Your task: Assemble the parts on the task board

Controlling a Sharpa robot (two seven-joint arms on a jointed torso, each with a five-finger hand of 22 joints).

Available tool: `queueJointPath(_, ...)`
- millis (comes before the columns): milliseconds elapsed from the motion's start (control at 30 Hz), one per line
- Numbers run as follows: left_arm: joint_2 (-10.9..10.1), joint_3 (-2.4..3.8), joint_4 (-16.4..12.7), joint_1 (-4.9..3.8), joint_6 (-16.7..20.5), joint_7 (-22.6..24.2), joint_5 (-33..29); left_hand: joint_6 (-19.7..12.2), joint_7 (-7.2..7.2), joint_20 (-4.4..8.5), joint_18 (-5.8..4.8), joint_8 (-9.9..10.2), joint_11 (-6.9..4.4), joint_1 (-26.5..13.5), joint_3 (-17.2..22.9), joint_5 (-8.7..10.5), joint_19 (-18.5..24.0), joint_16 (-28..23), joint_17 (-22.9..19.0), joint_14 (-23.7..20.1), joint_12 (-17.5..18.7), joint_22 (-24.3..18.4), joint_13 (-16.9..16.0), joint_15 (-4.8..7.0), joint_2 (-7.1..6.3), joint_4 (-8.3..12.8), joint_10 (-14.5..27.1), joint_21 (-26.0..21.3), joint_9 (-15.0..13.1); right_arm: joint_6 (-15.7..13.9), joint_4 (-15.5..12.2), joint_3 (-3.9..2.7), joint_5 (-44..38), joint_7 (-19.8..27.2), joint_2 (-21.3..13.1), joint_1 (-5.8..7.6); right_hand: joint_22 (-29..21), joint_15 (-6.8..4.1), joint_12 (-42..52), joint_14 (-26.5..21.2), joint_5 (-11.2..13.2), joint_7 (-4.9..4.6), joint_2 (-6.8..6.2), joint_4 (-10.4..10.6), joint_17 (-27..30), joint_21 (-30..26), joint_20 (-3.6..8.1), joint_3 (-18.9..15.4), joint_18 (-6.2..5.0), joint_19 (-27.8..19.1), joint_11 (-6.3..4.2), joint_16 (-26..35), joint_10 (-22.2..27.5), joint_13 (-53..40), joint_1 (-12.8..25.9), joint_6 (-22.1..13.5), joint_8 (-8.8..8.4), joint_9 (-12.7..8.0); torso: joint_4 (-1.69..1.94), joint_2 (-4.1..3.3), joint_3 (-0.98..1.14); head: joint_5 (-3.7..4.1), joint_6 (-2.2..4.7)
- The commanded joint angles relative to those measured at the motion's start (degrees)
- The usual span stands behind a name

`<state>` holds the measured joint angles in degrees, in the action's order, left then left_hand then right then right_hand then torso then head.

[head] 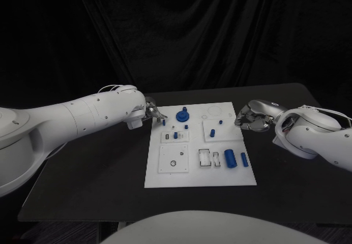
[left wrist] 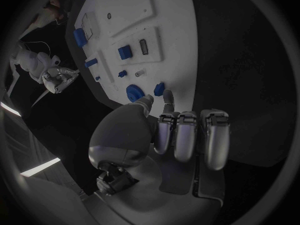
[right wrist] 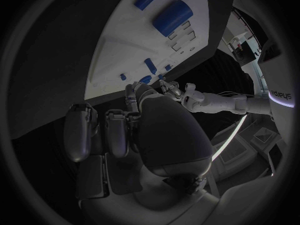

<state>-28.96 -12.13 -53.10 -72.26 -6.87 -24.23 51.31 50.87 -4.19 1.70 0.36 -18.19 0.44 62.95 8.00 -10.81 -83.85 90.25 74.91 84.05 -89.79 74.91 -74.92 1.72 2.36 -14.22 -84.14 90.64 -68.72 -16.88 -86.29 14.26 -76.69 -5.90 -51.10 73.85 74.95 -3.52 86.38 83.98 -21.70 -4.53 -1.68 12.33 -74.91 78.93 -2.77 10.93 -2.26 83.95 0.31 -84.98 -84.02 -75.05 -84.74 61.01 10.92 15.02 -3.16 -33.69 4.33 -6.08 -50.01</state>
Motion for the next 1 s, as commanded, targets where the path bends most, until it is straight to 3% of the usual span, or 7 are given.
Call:
queueJointPath(33, 0.2, 0.04, 0.2, 0.14, 0.2, 0.7, 0.2, -0.2, -0.12, -0.49, 0.15, 0.3, 0.36, 0.6, -0.2, -0.31, -0.2, -0.2, 15.1, 6.0, -0.2, 13.3, -15.1, -0.51, 0.15, 0.1, -5.9, 0.3, 0.1, -0.2, -0.1, -0.05, -0.1, -0.1, -0.1, -0.14, 11.1, -0.42, -0.3, 4.2, -0.4, 0.20, 0.08, 0.1, -6.4, -0.2, 0.36, 0.2, -0.58, 1.0, -0.51, 0.3, -1.5, -8.2, 0.5, -0.3, -0.35, 0.1, 0.00, 0.04, 0.05, 0.01, 0.01)
queueJointPath(1000, 0.8, 0.04, 0.9, 0.55, -1.1, 1.1, 0.2, 0.1, -0.21, -0.60, 0.29, 0.6, 0.45, 0.5, -0.3, -0.21, 1.4, -0.2, 15.1, 6.0, -0.2, 12.8, -15.1, -0.59, 0.22, 0.0, -5.9, 0.6, 0.2, -0.1, 0.0, -0.05, -0.1, 0.0, 0.1, -0.26, 11.0, -0.44, -0.4, 4.2, -0.5, 0.21, 0.11, -0.1, -6.2, -0.5, 0.38, 0.4, -0.63, 0.9, -0.52, 0.4, -1.5, -8.0, 0.5, -0.4, -0.40, 0.2, 0.03, 0.01, -0.04, -0.03, 0.01)
